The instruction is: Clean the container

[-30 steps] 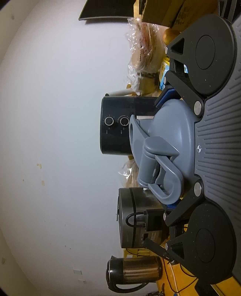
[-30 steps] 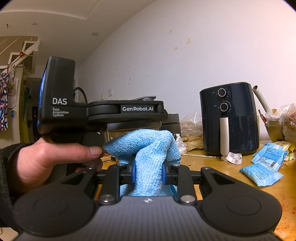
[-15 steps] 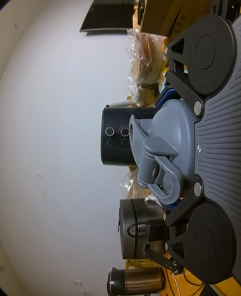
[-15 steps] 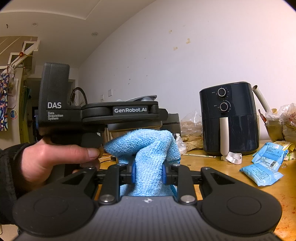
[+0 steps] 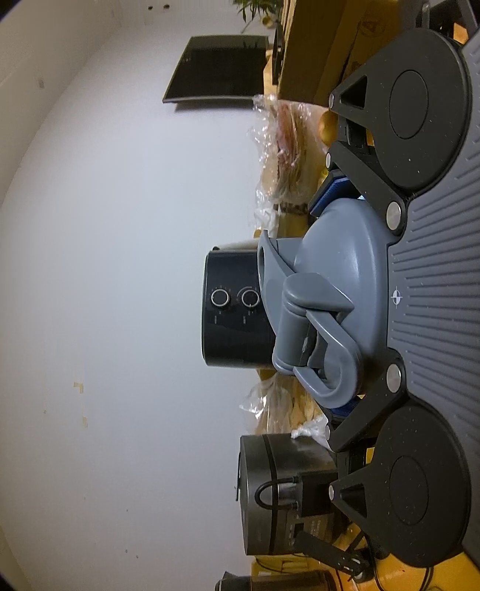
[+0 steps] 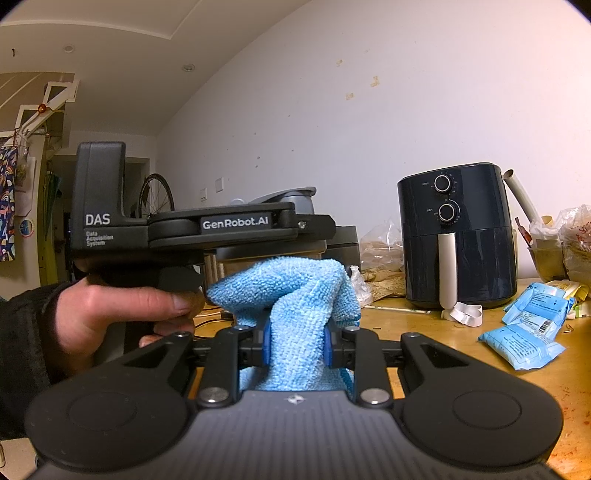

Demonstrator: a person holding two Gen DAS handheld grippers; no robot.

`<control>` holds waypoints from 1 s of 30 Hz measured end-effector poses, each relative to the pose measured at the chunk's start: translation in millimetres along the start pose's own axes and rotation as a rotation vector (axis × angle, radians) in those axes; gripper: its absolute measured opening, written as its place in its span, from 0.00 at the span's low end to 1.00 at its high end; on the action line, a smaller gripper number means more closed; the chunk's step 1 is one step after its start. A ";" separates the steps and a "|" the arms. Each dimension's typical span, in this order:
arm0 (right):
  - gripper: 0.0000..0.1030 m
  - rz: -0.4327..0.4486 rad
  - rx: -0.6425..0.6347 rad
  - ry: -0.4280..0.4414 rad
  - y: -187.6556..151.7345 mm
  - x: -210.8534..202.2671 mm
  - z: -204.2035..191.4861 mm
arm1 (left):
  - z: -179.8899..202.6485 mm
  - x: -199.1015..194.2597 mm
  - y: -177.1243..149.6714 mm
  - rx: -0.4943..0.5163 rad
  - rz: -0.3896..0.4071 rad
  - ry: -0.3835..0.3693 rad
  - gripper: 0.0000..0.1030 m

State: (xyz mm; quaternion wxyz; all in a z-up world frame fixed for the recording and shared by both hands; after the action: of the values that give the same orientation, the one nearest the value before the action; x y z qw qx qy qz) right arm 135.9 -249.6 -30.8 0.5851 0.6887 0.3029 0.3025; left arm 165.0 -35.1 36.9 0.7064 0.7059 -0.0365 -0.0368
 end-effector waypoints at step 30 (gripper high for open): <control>0.24 0.014 0.004 -0.002 0.0 -1.9 1.2 | -3.3 -0.5 -1.3 0.003 0.005 -0.029 0.92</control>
State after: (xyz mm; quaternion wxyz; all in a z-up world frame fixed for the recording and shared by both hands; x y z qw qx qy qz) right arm 135.7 -251.9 -31.1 0.5820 0.6923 0.2980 0.3054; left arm 164.8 -31.8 35.6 0.7049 0.7062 -0.0484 -0.0453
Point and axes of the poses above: each gripper's, at about its wrist camera, not at the fingertips, and x roughly the way its jaws point, z to its right, y to its top, the point moved 1 cm from there along x, roughly the way its jaws point, and after that the axes turned 5 degrees about z, right-handed, at the moved point
